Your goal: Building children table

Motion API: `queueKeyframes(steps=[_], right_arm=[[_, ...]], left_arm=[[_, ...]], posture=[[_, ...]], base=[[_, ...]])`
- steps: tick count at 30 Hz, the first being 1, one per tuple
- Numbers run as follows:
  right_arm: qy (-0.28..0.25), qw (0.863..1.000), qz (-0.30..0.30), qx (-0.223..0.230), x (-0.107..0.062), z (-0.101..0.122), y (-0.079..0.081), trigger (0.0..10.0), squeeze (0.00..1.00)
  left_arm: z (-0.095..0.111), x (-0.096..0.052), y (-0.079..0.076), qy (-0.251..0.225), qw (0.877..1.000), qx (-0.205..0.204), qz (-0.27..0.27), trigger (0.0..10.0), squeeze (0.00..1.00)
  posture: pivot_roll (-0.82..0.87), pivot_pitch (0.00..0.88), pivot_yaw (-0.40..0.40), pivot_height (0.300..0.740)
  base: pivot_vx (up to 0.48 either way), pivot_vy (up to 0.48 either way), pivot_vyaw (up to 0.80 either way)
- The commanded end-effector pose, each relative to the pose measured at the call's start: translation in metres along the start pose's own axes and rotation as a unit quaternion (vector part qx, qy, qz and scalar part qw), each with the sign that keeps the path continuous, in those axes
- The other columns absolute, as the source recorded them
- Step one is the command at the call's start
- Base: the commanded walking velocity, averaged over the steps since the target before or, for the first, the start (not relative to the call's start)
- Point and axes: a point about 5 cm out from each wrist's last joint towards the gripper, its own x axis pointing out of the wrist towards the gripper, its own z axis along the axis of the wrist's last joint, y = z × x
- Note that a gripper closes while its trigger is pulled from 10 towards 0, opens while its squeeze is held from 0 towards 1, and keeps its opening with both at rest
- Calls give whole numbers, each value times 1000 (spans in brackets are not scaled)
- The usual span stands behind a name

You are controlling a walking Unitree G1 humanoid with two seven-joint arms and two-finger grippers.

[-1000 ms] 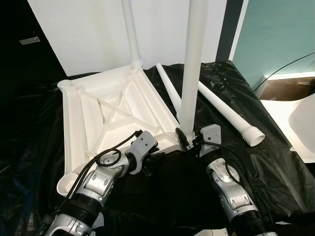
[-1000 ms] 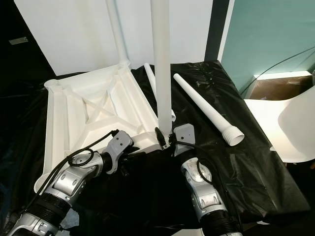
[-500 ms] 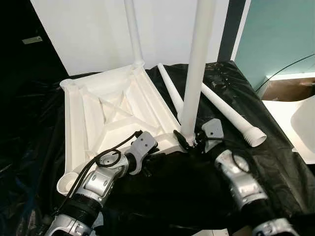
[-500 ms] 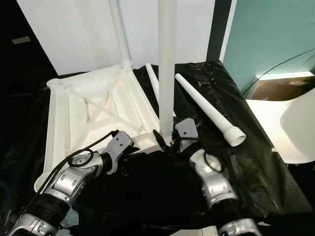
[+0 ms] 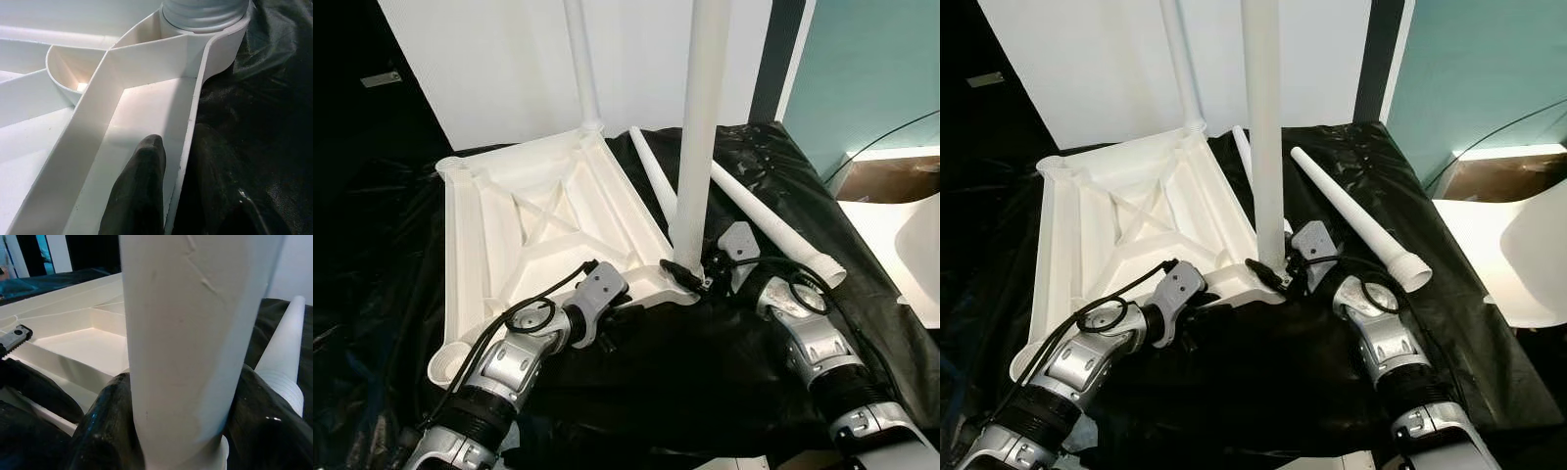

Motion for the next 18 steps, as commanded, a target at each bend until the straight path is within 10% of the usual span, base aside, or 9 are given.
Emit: queueKeyframes(steps=[1, 9, 18], right_arm=[[18, 999, 38, -12, 2, -3, 7, 0, 0], [18, 997, -64, 48, 1, -14, 17, 0, 0], [21, 950, -309, 28, -21, -26, 17, 0, 0]], left_arm=[[-11, 6, -16, 23, 997, -1, -72, 10000, 0], [-11, 5, -18, 20, 997, -6, -70, 10000, 0], [-12, 6, -20, 18, 997, -9, -75, 10000, 0]], posture=[[-13, 0, 62, 740], [-15, 0, 53, 740], [-11, 0, 51, 740]], base=[[0, 0, 0], [0, 0, 0], [0, 0, 0]])
